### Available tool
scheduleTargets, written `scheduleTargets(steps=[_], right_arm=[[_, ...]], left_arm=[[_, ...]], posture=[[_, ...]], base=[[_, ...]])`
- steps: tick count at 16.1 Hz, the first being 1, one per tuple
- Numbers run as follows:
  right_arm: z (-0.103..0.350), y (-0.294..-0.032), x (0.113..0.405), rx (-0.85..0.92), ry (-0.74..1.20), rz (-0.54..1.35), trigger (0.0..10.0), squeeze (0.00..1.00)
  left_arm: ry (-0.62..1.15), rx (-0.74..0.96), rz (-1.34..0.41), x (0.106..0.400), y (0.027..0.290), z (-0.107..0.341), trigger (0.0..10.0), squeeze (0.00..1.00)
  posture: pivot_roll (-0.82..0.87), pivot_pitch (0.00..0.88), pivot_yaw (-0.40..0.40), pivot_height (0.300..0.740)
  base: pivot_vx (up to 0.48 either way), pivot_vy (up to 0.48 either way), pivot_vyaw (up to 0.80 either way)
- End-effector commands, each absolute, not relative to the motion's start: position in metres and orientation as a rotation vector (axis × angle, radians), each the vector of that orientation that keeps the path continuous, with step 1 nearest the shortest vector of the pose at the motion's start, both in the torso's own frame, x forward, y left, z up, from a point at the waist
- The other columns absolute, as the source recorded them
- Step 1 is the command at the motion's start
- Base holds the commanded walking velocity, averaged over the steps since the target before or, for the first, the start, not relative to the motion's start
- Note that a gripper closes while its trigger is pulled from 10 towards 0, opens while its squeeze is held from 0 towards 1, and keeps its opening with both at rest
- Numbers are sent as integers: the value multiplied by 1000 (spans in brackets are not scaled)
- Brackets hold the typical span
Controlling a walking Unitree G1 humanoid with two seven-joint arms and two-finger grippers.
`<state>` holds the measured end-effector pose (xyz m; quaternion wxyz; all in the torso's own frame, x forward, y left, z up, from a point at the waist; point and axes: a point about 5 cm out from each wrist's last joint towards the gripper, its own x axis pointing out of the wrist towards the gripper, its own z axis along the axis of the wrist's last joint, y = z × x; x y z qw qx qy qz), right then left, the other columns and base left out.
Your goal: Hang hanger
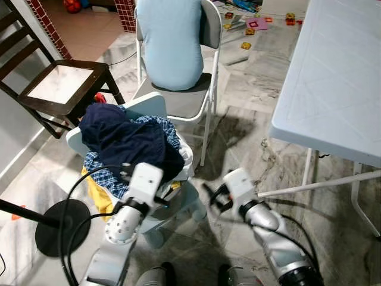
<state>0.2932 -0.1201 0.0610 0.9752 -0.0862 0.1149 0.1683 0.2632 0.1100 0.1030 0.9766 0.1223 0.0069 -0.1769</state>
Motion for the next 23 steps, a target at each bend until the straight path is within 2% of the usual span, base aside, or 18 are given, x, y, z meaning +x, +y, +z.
scheduleTargets(steps=[1,3,4,6,7,8,17,21,23], right_arm=[[60,-135,295,-113,234,226,10000,0],[62,-151,296,-61,219,126,10000,0],[64,-161,296,-18,204,70,10000,0],[66,-170,297,14,205,22,10000,0],[67,-172,297,17,195,18,10000,0],[69,-172,297,19,186,14,10000,0],[79,-179,293,53,124,3,10000,0],[81,-179,295,55,115,5,10000,0],[82,-179,295,54,110,5,10000,0]], left_arm=[[-45,252,-402,262,104,112,0,0],[-49,240,-406,262,101,113,0,0],[-51,220,-423,261,98,113,1020,0],[-62,191,-452,264,91,115,4549,0],[-60,185,-456,265,90,115,8157,0],[-58,178,-465,266,88,115,9922,0],[-64,177,-480,278,81,119,10000,0],[-51,116,-494,280,84,119,10000,0],[-51,108,-503,281,84,119,10000,0]], posture=[[-2,191,88,740],[-6,177,88,740],[-14,161,88,740],[-24,138,91,740],[-29,127,91,740],[-29,127,91,740],[-58,92,100,740],[-59,91,101,740],[-61,92,101,740]], base=[[0,0,0],[0,0,0],[0,0,0],[0,0,0],[0,0,-650],[0,0,-725],[0,0,-783],[0,0,-767],[0,0,0]])
